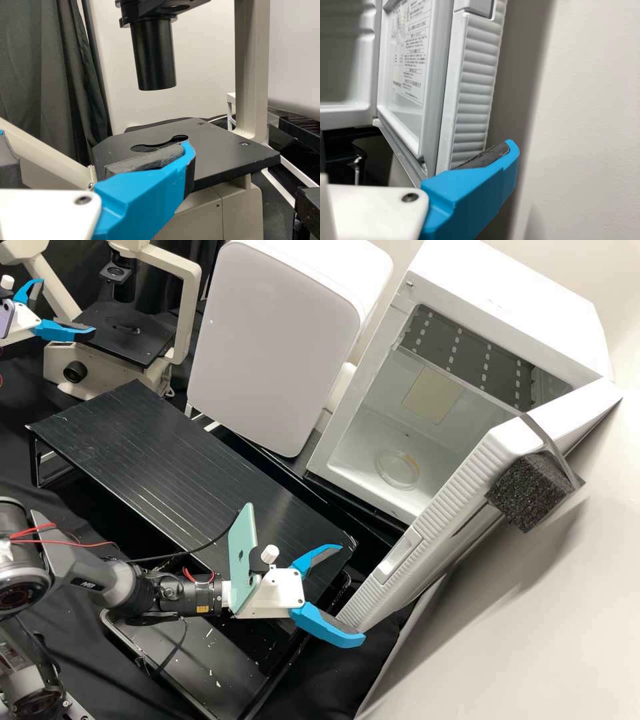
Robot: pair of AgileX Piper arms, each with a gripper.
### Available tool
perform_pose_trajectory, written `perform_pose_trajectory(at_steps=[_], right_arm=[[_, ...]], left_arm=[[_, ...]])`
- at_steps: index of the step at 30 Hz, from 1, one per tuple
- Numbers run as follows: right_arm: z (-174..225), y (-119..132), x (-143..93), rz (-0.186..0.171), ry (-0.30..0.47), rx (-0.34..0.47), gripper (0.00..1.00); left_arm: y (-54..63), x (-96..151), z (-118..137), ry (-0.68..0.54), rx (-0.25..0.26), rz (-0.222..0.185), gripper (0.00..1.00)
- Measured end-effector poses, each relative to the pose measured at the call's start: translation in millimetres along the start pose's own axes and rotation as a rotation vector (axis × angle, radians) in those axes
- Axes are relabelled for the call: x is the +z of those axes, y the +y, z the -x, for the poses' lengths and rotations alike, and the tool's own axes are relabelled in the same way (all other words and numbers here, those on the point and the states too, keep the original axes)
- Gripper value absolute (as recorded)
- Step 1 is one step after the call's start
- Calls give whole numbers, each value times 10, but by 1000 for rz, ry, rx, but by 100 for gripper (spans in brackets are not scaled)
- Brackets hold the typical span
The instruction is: Close the incubator door
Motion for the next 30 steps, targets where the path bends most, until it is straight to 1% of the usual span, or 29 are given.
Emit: perform_pose_trajectory(at_steps=[4,7,14,24,30], right_arm=[[6,-13,-28,-18,20,-10,100],[14,-30,-51,-22,29,-18,100],[-25,-117,-27,-6,14,-43,100],[-33,-104,-30,-9,15,-25,100],[63,8,-156,-67,70,-6,100]], left_arm=[[0,0,0,0,0,0,100],[0,0,0,0,0,0,100],[0,0,0,0,0,0,100],[0,0,0,0,0,0,100],[0,0,0,0,0,0,100]])
